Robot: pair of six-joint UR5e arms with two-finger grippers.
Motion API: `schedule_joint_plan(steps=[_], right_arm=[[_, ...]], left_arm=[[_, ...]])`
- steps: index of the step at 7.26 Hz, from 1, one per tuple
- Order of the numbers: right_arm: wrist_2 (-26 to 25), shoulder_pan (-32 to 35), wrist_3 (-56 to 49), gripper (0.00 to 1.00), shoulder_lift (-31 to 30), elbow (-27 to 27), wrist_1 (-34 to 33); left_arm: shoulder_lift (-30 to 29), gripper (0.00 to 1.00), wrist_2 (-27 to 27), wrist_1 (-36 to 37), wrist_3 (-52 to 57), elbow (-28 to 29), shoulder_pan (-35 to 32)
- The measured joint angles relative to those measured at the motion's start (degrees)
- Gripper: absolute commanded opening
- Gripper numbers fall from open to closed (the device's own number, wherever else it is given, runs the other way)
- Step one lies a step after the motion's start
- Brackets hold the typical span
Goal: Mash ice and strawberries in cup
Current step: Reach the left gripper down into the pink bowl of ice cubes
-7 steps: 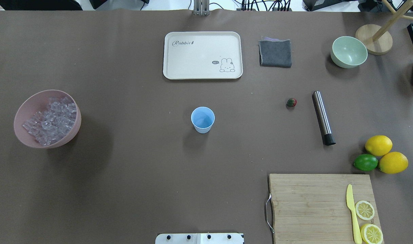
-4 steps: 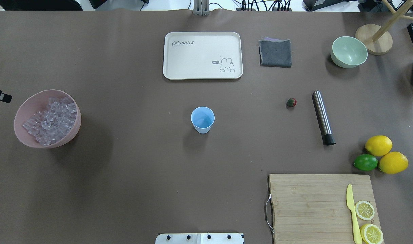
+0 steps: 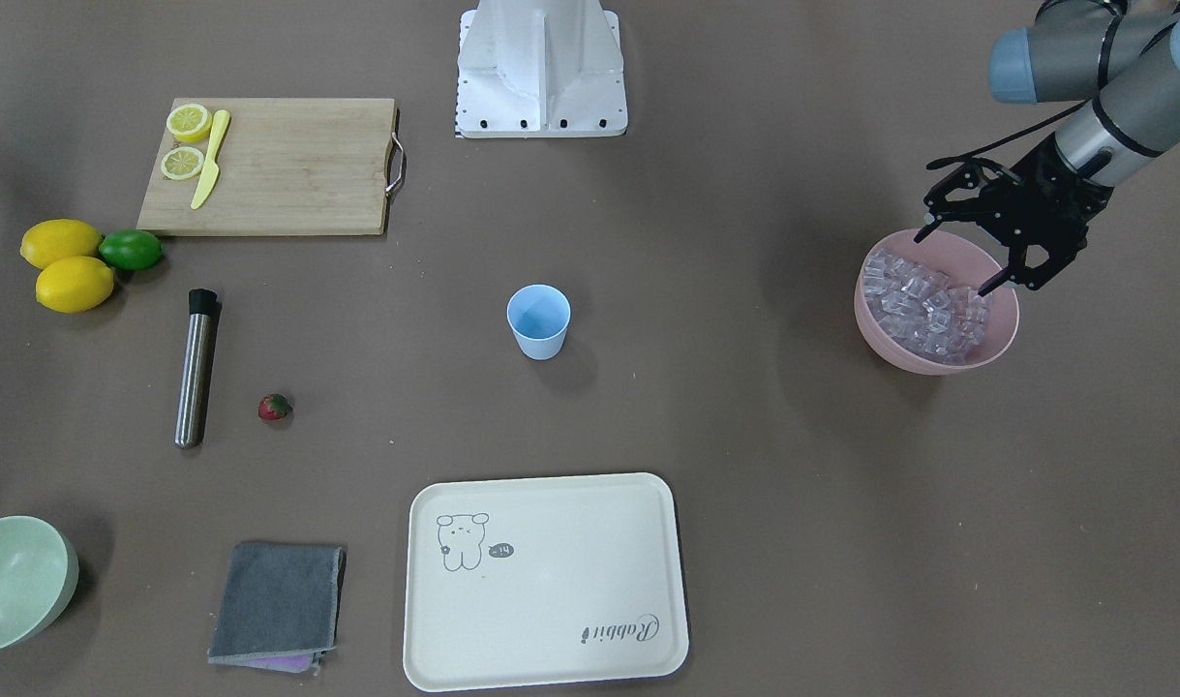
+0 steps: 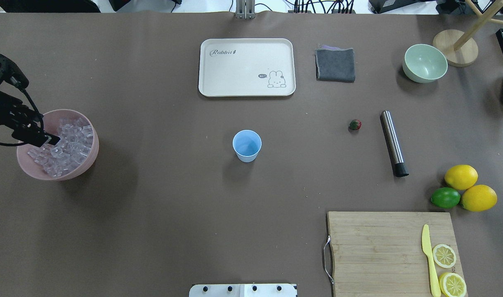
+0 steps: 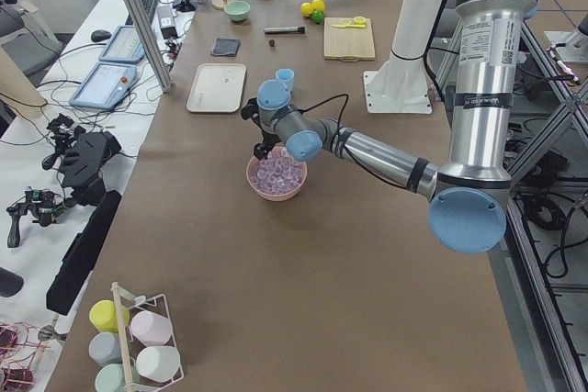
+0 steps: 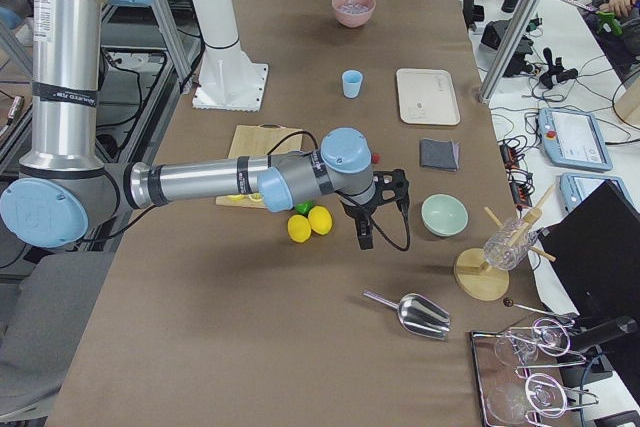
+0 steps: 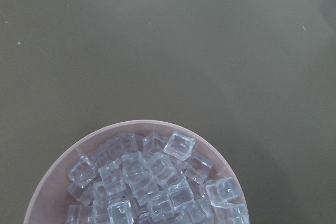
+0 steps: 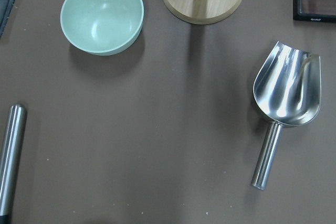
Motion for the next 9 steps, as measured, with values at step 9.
schedule_joint_plan(steps=[9], right_arm=[[0.31,0.00,0.11,1.00,-1.84,-0.05,-0.09]], left_arm=[[-6.13,0.94,7.57,0.89,30.63,1.79,7.08]])
